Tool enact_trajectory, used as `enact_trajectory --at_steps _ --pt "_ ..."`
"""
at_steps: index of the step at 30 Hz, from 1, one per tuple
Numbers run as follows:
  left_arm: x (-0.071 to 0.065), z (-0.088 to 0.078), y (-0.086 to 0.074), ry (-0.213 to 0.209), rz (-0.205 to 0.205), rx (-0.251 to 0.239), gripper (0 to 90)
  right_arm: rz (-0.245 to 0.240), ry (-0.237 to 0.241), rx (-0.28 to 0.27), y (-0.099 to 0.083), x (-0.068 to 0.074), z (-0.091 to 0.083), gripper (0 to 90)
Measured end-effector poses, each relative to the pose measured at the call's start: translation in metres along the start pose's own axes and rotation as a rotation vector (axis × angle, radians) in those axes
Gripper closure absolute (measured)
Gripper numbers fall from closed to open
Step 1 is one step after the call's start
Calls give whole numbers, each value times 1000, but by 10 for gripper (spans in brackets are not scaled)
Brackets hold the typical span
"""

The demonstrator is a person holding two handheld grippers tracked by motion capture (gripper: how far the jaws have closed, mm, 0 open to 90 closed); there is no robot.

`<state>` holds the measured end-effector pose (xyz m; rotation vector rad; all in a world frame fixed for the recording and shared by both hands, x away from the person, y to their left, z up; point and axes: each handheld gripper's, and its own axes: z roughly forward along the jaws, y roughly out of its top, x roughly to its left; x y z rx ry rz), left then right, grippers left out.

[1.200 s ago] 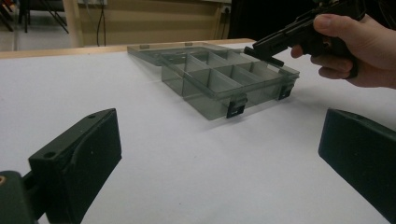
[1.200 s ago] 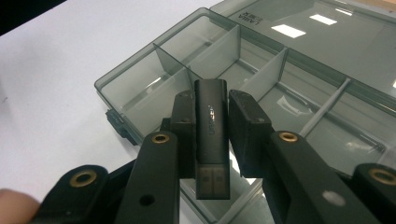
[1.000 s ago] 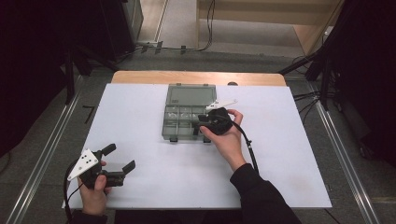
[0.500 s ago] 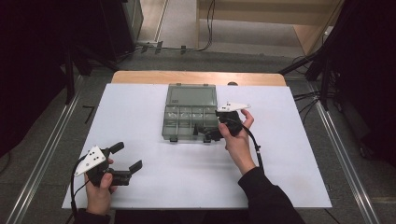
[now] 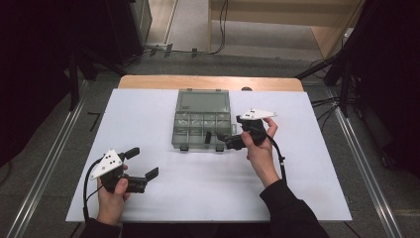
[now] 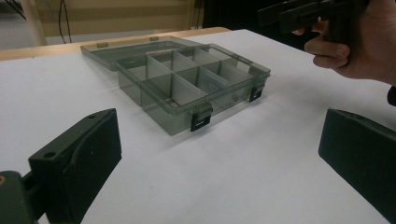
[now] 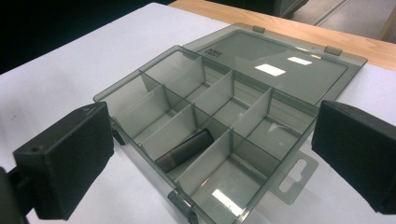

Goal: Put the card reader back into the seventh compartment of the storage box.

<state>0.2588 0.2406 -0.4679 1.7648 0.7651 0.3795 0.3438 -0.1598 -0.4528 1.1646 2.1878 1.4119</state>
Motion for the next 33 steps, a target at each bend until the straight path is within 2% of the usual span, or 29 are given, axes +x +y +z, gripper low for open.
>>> enact_trajectory --at_steps 3,9,13,15,17,19,22,24,26,33 --pt "2 4 4 -24 -46 -15 0 4 0 -5 0 -2 -1 0" --pt "7 11 13 -21 -32 -17 0 9 -3 -12 1 -6 -2 0" --pt "11 18 16 -27 -49 -12 0 11 -7 -18 2 -9 -5 0" --pt "10 23 19 -19 -28 -1 0 17 -12 -20 2 -11 -7 0" --pt "9 28 21 -26 -24 8 0 22 -15 -24 2 -13 -8 0" --pt "10 34 23 -43 -33 7 0 24 -24 -26 3 -16 -8 0" --pt "14 41 26 -45 -47 0 0 32 -31 -37 5 -20 -9 0" --pt "18 45 27 -43 -56 -1 0 35 -23 -43 6 -22 -9 0" --pt "22 49 28 -52 -83 -14 0 34 -16 -43 6 -23 -8 0" --pt "33 61 34 -35 -80 -2 0 37 -7 -40 6 -27 -4 0"
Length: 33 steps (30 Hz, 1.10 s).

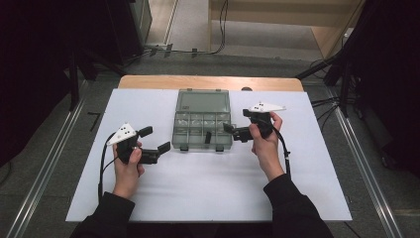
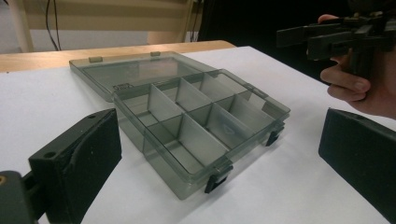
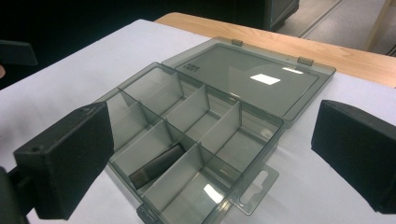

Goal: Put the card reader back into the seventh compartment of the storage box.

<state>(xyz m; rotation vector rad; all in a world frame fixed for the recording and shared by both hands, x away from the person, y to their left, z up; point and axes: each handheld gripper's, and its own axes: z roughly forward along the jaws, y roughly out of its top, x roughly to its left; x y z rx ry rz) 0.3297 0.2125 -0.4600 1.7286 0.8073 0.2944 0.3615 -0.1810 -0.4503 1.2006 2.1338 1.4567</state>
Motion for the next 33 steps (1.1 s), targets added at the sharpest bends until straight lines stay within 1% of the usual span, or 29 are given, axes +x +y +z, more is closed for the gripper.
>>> enact_trajectory --at_steps 5,7,9,12,18,21,23,25,27,31,33 --pt "7 8 3 5 2 13 0 -2 24 -3 -1 -2 3 0" --pt "9 12 5 3 -5 15 0 -6 22 -5 0 -3 5 0" --pt "13 15 6 3 -9 17 0 10 19 -4 1 -5 9 0" --pt "18 20 6 9 -17 20 0 15 16 -2 1 -8 15 0" --pt "23 30 6 13 2 41 0 4 14 -4 2 -12 25 0" --pt "25 34 7 13 -4 32 0 19 5 -5 4 -14 30 0" --pt "27 36 9 20 2 38 0 31 6 -9 4 -15 32 0" --pt "28 40 12 13 6 45 0 41 6 -7 4 -16 34 0" --pt "30 43 14 14 7 46 0 44 2 -5 3 -19 35 0" --pt "34 50 18 18 12 63 0 71 2 -1 1 -24 37 0" --pt "36 53 20 18 8 61 0 77 0 -2 0 -27 37 0"
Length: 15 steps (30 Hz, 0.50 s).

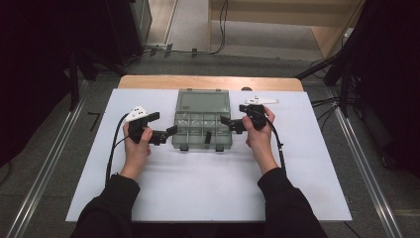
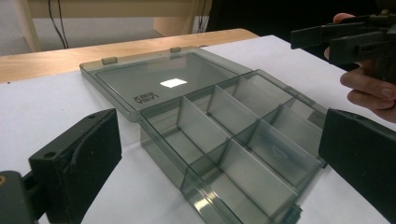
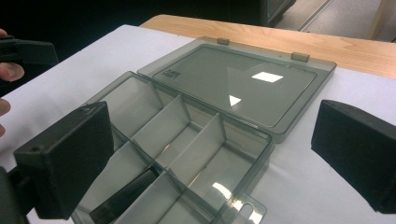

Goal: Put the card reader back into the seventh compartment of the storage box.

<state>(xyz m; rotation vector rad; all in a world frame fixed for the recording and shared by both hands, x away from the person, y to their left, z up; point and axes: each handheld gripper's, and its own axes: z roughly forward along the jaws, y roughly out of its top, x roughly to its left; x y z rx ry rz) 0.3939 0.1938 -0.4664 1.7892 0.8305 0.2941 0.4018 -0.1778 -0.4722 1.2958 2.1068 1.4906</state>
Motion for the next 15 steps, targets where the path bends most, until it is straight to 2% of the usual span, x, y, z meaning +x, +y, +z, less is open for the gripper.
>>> enact_trajectory --at_steps 12,15 --pt "18 15 6 8 -39 7 0 -1 -7 12 4 -6 8 0" --pt "22 19 7 15 -47 8 0 14 -8 9 5 -9 10 0"
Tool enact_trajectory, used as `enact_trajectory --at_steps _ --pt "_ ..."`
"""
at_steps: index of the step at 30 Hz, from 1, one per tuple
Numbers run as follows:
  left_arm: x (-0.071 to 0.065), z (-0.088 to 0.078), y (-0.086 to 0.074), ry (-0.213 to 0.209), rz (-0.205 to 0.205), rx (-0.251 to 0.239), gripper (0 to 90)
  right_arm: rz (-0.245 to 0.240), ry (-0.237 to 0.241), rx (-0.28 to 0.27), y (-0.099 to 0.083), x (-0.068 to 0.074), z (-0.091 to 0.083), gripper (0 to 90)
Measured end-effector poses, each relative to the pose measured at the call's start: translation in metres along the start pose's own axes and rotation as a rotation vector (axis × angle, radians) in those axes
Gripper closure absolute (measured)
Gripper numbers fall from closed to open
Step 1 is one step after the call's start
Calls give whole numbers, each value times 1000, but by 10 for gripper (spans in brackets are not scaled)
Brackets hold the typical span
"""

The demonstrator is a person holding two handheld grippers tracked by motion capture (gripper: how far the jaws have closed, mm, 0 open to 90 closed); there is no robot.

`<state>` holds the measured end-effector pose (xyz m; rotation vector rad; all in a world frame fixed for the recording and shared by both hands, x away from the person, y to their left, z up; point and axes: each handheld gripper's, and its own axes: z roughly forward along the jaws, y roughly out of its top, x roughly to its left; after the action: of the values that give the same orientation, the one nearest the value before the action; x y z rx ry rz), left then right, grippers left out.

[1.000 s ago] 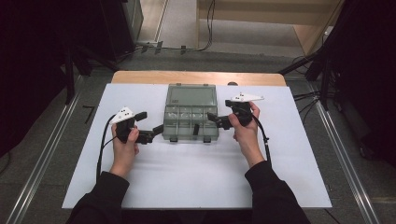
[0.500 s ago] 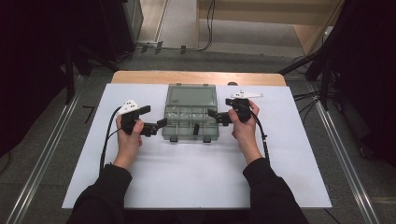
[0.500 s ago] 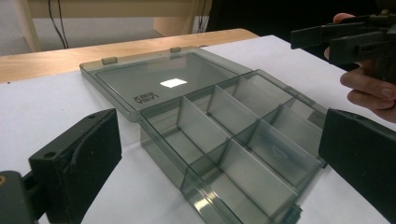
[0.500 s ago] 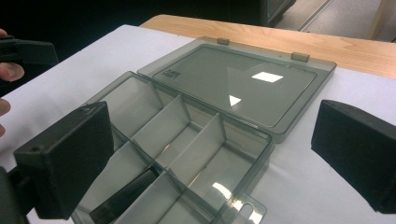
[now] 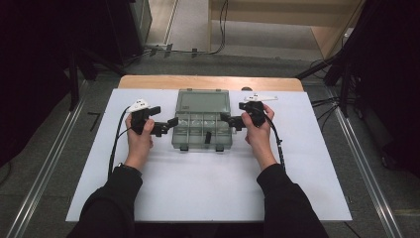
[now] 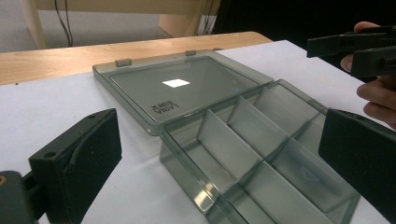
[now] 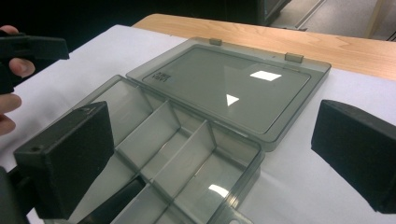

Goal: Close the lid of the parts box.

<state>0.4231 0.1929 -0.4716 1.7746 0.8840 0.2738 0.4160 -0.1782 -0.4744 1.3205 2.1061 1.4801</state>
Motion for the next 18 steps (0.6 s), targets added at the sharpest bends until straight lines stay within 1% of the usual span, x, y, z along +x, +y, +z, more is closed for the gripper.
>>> enact_trajectory --at_steps 3,6,15,16,18 --pt "3 5 2 -2 -10 7 0 19 3 0 1 -3 3 0" --pt "7 9 3 7 -26 15 0 22 4 10 3 -6 6 0" --pt "21 22 6 3 -76 34 5 37 24 38 12 -10 18 0" --pt "23 23 7 8 -81 37 5 40 27 41 13 -10 20 0" --pt "25 27 9 36 -102 53 29 51 28 45 15 -12 22 0"
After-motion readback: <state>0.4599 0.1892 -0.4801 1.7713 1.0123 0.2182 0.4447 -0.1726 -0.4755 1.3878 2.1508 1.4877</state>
